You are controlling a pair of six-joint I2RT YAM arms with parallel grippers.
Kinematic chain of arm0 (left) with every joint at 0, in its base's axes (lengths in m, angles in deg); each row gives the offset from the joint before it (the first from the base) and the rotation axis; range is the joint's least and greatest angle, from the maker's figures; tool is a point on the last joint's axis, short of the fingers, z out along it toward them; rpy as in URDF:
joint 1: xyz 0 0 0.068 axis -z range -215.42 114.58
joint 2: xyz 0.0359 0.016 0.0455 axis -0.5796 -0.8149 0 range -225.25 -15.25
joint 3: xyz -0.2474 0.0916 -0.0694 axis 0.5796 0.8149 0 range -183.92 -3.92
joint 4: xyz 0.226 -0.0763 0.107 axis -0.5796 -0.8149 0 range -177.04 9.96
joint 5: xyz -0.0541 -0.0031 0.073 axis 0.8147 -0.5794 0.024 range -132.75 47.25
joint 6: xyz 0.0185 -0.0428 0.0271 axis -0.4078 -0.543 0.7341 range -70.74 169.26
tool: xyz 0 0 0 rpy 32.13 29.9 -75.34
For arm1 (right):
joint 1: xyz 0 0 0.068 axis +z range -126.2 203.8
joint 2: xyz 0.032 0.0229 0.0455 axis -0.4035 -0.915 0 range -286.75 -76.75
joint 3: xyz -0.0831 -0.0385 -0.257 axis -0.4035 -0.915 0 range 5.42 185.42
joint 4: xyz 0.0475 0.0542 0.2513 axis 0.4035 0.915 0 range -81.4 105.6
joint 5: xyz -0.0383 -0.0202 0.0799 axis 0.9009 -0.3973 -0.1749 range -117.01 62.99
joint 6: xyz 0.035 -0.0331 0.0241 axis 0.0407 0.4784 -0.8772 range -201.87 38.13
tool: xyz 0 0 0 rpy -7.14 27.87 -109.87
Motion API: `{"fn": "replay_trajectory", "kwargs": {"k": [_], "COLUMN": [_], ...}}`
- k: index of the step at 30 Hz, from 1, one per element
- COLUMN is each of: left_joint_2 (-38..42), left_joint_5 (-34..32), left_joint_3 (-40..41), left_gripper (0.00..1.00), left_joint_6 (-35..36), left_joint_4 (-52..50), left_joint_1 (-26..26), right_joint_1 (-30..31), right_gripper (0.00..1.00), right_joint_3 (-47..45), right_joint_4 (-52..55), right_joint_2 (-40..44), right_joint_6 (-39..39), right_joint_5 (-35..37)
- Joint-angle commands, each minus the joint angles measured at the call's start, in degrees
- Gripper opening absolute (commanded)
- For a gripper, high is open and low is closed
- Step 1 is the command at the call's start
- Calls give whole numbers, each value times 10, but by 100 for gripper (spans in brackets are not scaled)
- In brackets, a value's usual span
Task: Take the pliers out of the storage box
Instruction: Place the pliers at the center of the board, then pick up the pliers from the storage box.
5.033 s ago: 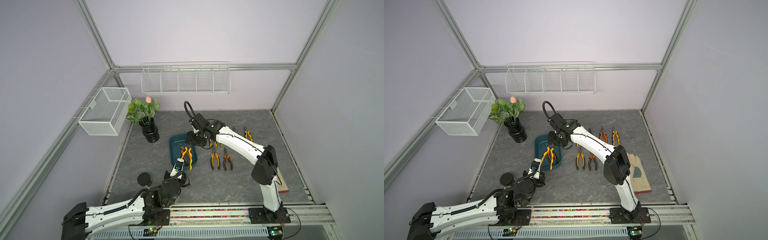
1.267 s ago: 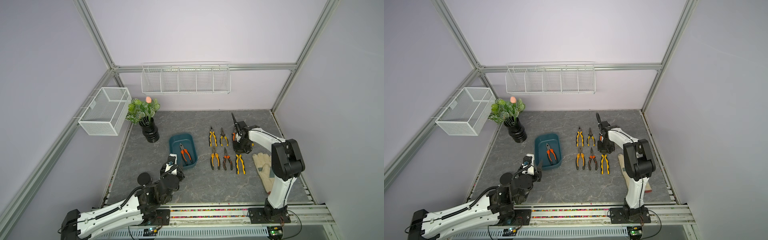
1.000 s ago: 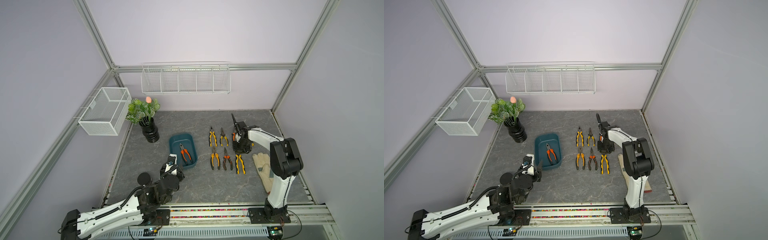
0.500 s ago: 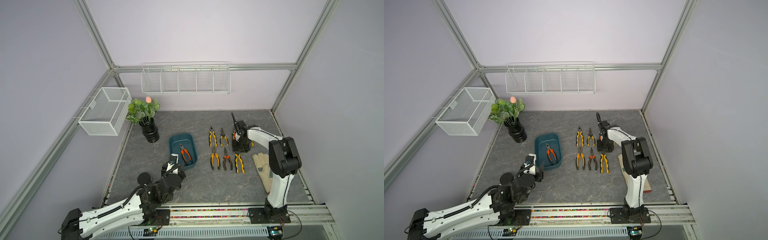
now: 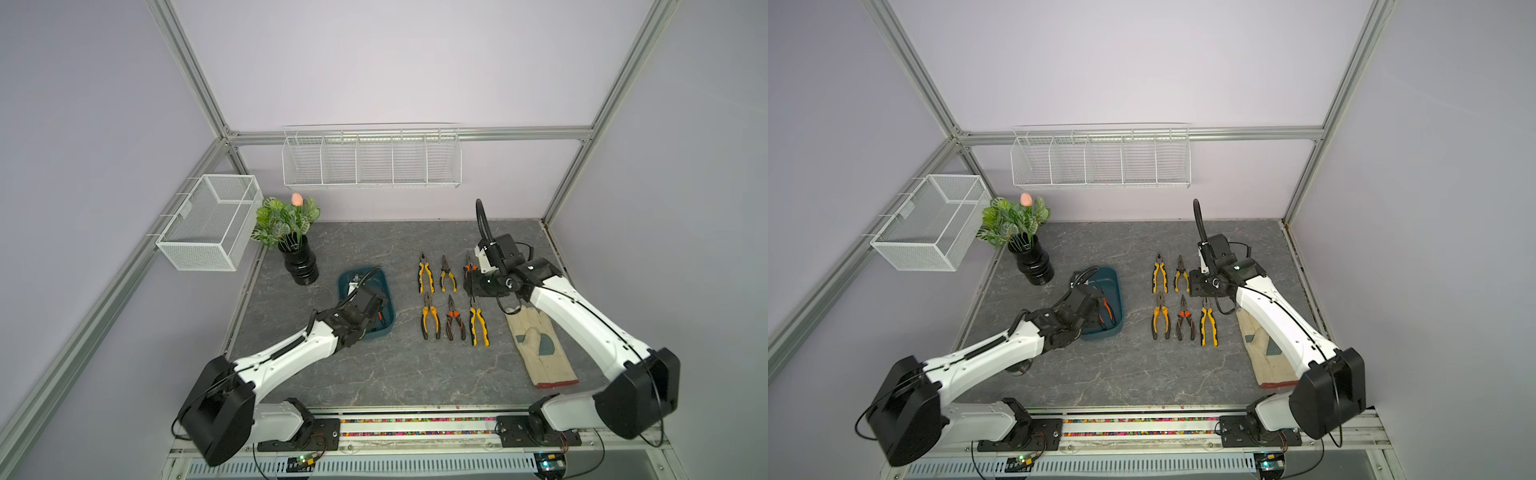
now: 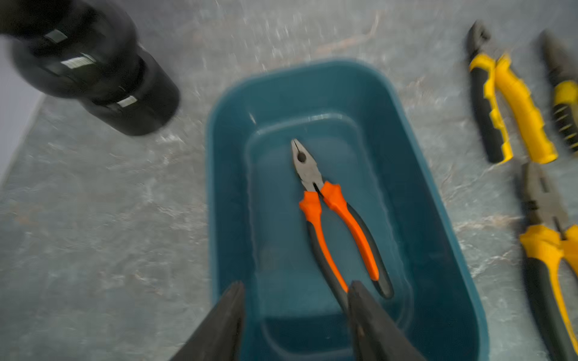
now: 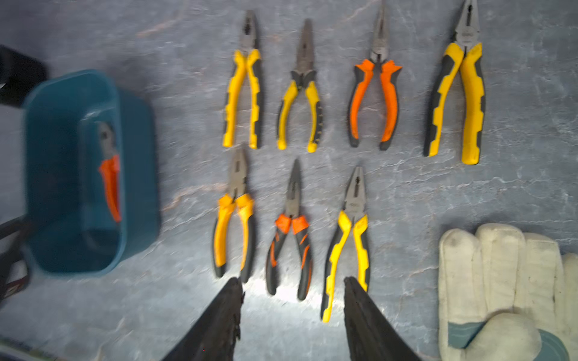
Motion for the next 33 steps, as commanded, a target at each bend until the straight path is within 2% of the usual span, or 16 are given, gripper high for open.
{"fn": "replay_trajectory", "kwargs": {"k": [1, 8, 12, 19, 23, 25, 31, 33], "left_joint_2": [-48, -132, -163, -209, -234, -240, -242, -238], "left_joint_5": [51, 129, 152, 159, 140, 127, 134, 139], "left_joint_3": [-32, -59, -71, -79, -106, -115, -110, -107], "left_gripper": [56, 55, 47, 48, 47, 41, 1, 0], "left_joint_6": [-54, -80, -85, -83, -61, -51, -39, -38], "left_joint_4": [-47, -41, -46, -40, -74, -89, -87, -81], "left_joint_1": [-18, -61, -71, -80, -81, -81, -86, -86], "right_joint_1": [5, 6, 7, 6, 7, 6, 5, 6], "right_gripper": [55, 55, 55, 55, 55, 54, 54, 54], "right_joint_3": [-42, -66, -71, -72, -70, -70, -77, -78], "right_joint_4": [27, 28, 24, 21, 21, 19, 6, 5], "right_joint_2": [22, 51, 53, 54, 52, 51, 53, 52], "right_joint_6": [-27, -24, -20, -14, -11, -10, -18, -18], "right_joint_5": [-6, -8, -11, -12, -12, -13, -19, -22]}}
